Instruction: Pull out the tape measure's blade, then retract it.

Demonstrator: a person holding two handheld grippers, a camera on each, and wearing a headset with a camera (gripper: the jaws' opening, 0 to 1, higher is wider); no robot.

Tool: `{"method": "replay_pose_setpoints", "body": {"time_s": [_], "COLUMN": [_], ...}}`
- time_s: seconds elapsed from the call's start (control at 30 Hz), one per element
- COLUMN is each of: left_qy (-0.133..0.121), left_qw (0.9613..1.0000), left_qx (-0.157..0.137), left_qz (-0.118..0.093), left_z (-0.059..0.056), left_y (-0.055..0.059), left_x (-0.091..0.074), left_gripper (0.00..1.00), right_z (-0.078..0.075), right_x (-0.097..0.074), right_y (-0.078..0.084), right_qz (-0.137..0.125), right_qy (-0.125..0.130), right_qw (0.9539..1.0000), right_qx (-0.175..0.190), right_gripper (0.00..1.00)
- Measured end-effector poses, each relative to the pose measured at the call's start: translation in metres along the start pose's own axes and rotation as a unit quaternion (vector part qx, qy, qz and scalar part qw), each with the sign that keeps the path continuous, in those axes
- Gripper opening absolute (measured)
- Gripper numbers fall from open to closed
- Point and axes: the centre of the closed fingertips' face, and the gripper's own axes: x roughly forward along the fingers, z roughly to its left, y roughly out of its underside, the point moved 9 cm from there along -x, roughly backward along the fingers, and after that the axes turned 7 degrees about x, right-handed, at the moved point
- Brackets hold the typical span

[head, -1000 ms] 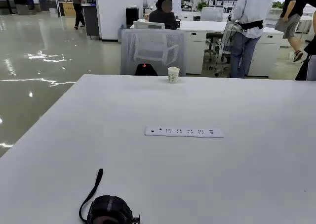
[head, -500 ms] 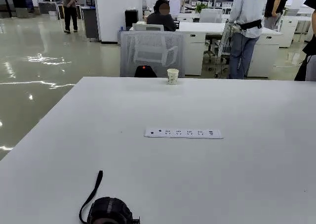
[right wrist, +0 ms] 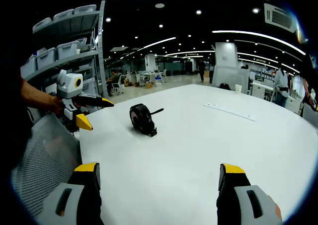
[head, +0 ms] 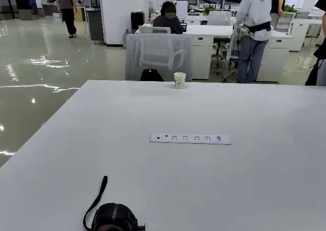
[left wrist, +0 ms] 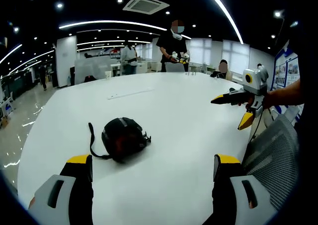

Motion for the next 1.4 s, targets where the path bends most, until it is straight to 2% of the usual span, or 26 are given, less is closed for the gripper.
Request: {"method": "replay_pose_setpoints", "body": {"time_s": [1.4], "left_qy": [-0.003], "left_qw": [1.0], "left_qx": [-0.002], "left_qz": [-0.005], "left_z": [0.0089], "left_y": [0.0027], "left_x": [-0.0017], "left_gripper": [0.99], "right_z": [-0.0019], "right_x": [-0.006], "right_y": [0.0009], "right_qz": [0.002], "right_qy": [0.007], "right_qw": [1.0], "right_qx": [0.004], "right_gripper": [0.99]}}
